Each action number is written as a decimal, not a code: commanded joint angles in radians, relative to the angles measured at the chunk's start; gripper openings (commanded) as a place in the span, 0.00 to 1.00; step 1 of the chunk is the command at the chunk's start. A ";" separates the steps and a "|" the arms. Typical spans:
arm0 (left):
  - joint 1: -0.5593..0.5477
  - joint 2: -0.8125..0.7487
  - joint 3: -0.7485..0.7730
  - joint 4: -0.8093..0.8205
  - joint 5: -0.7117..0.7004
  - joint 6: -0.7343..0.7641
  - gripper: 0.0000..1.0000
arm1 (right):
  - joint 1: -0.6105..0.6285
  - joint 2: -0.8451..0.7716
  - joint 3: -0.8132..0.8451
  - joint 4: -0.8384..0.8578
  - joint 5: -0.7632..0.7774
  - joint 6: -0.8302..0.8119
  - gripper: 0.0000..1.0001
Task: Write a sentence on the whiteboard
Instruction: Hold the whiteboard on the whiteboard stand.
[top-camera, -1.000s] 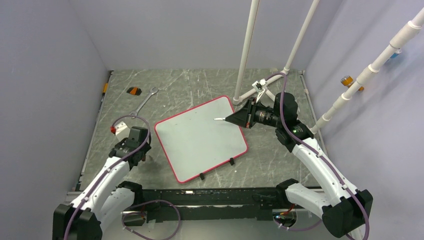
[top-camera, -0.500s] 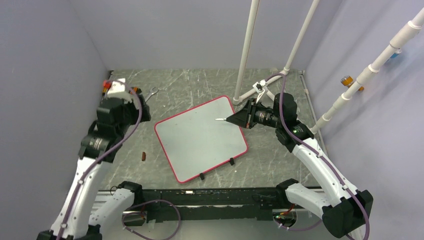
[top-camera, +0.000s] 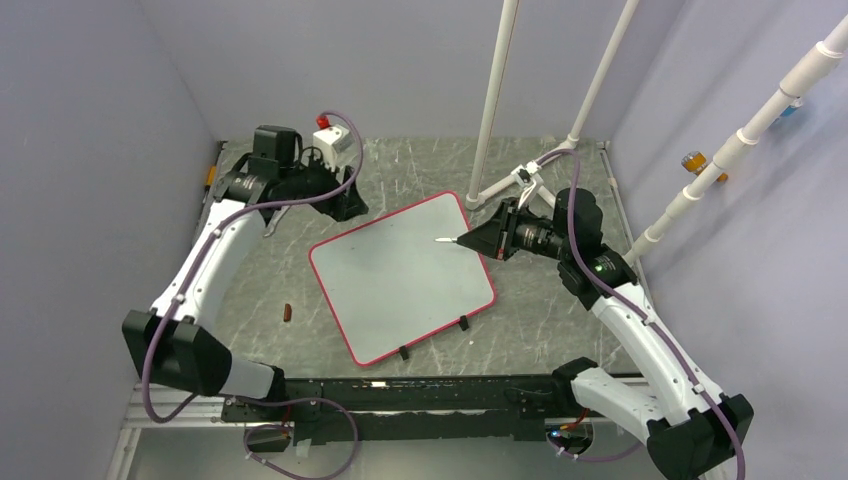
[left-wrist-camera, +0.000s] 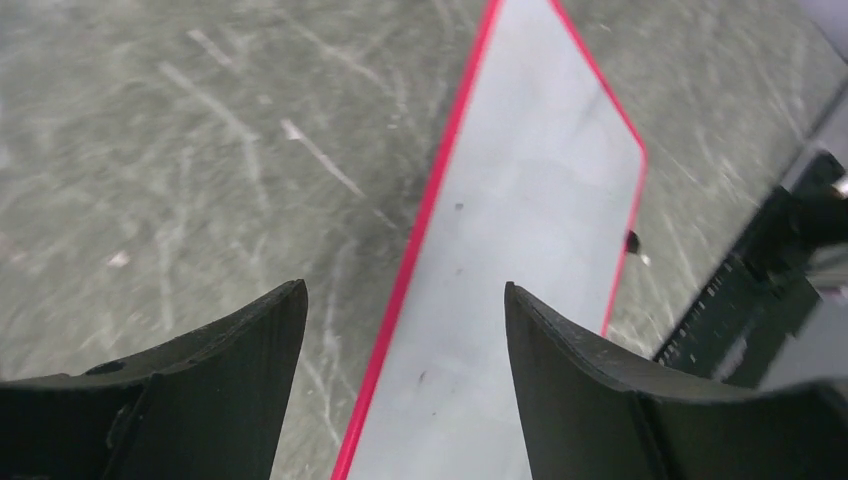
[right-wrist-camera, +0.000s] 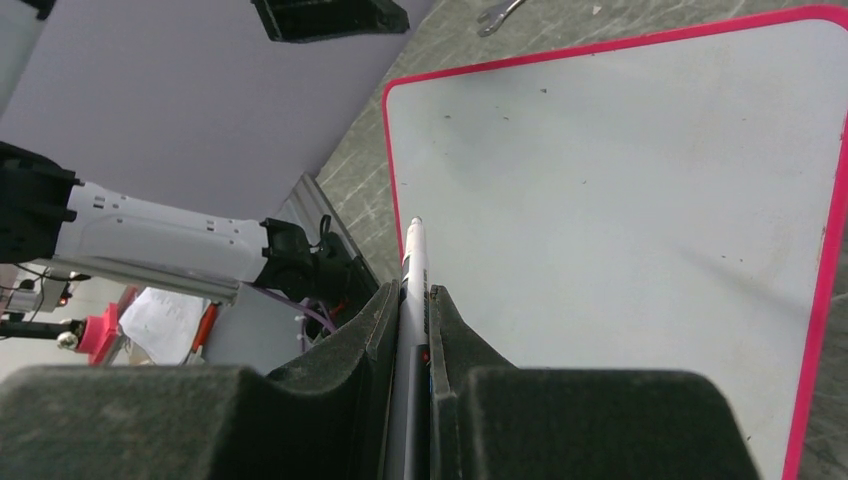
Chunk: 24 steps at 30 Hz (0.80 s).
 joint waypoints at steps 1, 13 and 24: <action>0.015 0.065 0.063 -0.012 0.315 0.130 0.75 | 0.003 -0.019 -0.010 0.043 -0.006 -0.016 0.00; 0.037 0.291 0.090 -0.124 0.382 0.187 0.65 | 0.004 0.013 0.024 0.049 -0.056 -0.032 0.00; 0.037 0.332 0.054 -0.160 0.473 0.185 0.51 | 0.002 0.025 0.042 0.045 -0.077 -0.035 0.00</action>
